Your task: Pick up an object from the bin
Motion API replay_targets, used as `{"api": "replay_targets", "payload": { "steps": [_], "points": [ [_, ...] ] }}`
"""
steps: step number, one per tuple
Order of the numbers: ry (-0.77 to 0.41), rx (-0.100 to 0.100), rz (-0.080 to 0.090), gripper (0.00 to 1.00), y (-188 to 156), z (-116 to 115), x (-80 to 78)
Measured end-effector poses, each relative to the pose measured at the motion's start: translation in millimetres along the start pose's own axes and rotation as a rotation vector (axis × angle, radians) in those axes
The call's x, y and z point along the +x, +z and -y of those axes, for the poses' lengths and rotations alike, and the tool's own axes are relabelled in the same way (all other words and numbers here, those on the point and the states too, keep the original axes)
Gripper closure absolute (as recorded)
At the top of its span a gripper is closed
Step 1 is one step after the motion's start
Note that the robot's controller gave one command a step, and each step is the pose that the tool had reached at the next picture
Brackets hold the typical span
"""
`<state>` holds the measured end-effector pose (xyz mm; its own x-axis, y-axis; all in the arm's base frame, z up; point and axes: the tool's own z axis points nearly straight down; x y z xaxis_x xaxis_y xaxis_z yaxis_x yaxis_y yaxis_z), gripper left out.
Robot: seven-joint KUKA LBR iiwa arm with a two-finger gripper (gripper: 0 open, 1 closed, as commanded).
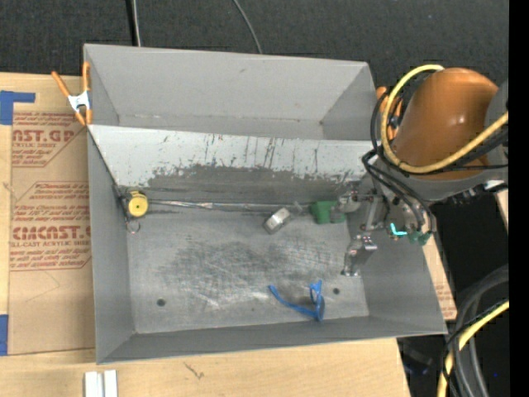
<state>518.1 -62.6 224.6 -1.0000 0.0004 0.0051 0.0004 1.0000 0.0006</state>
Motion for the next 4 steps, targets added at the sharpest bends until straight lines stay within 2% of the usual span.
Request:
{"api": "replay_targets", "payload": {
  "steps": [1, 2, 3, 4],
  "points": [
    [-0.204, 0.002, 0.012, 0.00, 151.6, -43.3, 5.2],
    [0.067, 0.001, 0.017, 0.00, 150.9, -80.3, 25.2],
    [0.065, 0.000, 0.009, 1.00, 150.0, -80.8, 26.1],
    [0.039, 0.000, 0.014, 1.00, 43.4, -70.3, 19.7]
  ]
}}
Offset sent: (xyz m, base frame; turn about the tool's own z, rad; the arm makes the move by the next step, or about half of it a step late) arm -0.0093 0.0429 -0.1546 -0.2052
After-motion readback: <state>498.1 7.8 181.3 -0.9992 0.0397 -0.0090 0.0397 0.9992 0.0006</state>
